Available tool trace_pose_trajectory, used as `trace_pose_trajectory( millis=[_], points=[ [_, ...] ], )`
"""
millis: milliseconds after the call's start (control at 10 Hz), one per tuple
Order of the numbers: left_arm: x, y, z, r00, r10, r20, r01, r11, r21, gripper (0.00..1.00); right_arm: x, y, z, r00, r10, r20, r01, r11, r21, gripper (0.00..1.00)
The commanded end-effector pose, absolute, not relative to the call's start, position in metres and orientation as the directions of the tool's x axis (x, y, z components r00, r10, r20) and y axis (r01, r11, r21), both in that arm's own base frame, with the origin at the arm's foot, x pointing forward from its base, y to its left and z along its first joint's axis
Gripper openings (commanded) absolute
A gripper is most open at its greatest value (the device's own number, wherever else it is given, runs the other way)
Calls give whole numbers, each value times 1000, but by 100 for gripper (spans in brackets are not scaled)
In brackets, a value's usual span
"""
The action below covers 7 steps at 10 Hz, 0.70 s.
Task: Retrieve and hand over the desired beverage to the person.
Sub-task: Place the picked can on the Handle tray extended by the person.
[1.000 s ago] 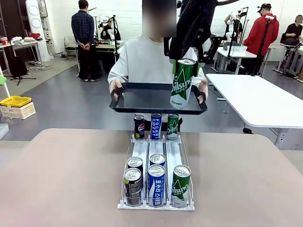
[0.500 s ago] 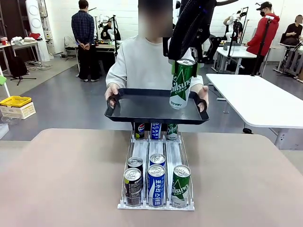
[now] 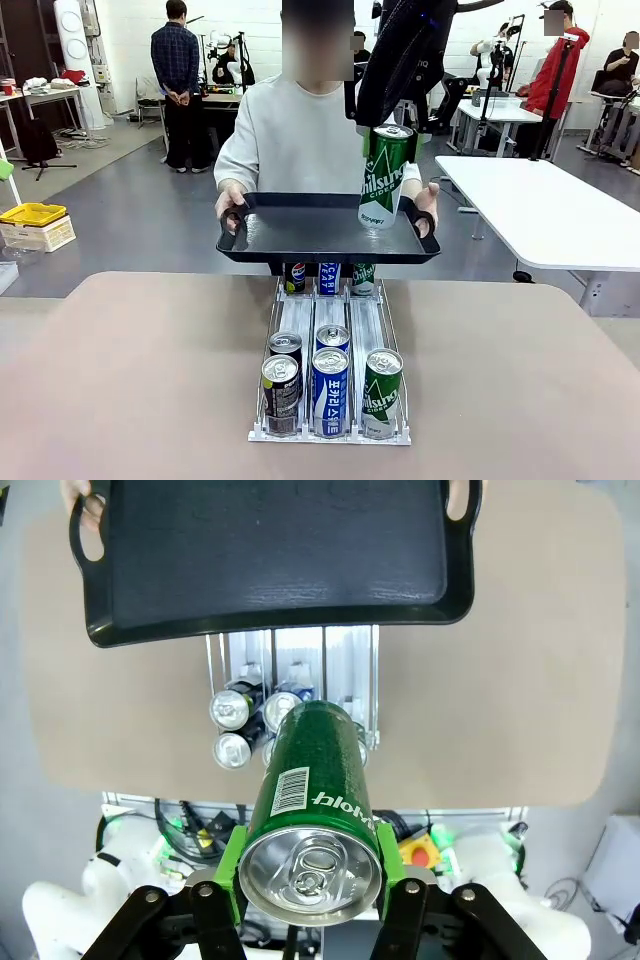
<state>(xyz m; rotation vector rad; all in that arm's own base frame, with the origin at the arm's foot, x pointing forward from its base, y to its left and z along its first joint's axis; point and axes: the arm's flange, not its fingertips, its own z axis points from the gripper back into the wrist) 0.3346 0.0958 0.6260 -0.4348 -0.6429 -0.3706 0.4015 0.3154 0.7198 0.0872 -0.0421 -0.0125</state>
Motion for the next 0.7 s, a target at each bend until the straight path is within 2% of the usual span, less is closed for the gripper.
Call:
trace_pose_trajectory(
  millis=[0,500,600],
  points=[
    [336,97,626,728,-194,657,469,840,-272,100,397,314,722,998,-29,50,24,996,80,0],
    [336,97,626,728,-194,657,469,840,-272,100,397,314,722,998,-29,50,24,996,80,0],
    [336,97,626,728,-194,657,469,840,-272,100,401,315,720,999,-14,41,11,996,87,58]
  ],
)
